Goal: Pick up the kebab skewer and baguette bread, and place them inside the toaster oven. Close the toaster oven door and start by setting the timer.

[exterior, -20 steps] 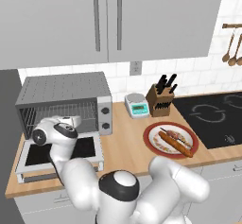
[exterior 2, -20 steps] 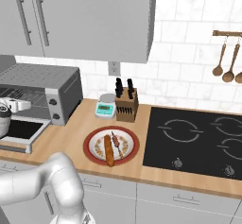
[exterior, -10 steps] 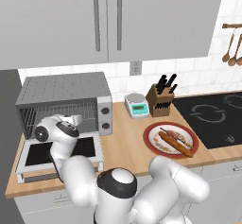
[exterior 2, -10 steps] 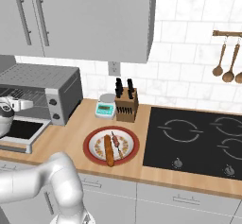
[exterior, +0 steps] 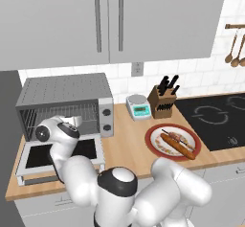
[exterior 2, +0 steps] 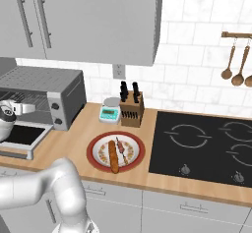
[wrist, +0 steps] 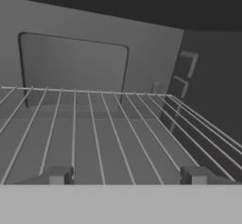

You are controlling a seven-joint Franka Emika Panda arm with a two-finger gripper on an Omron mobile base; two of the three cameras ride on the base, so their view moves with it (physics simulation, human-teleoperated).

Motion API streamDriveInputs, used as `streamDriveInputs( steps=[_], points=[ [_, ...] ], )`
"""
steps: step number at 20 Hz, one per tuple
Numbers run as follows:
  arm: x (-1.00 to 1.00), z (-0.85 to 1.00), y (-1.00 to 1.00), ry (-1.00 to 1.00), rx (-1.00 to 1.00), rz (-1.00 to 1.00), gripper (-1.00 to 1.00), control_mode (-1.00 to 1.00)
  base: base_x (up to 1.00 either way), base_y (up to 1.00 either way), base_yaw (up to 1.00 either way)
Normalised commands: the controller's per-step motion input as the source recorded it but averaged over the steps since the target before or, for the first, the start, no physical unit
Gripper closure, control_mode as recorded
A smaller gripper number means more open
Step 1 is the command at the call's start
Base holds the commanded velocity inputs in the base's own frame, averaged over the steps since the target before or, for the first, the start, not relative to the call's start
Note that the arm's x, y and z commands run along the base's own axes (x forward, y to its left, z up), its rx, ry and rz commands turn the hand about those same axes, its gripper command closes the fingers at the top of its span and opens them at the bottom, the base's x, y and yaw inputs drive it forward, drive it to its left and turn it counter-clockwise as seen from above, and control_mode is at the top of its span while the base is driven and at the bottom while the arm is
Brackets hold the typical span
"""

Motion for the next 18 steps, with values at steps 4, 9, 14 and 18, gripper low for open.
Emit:
streamDriveInputs(
  steps=[4, 9, 14, 18],
  points=[
    [0.00, -0.57, 0.20, 0.00, -0.06, 0.02, -1.00, -1.00, 0.00, 0.00, 0.00],
    [0.00, -0.76, 0.14, 0.03, -0.06, 0.01, -1.00, -1.00, 0.00, 0.00, 0.00],
    [-0.37, -0.97, 0.05, 0.17, -0.07, 0.00, -1.00, -1.00, 0.00, 0.00, 0.00],
    [-0.66, -1.00, 0.06, 0.16, -0.09, 0.00, -1.00, -1.00, 0.00, 0.00, 0.00]
  ],
)
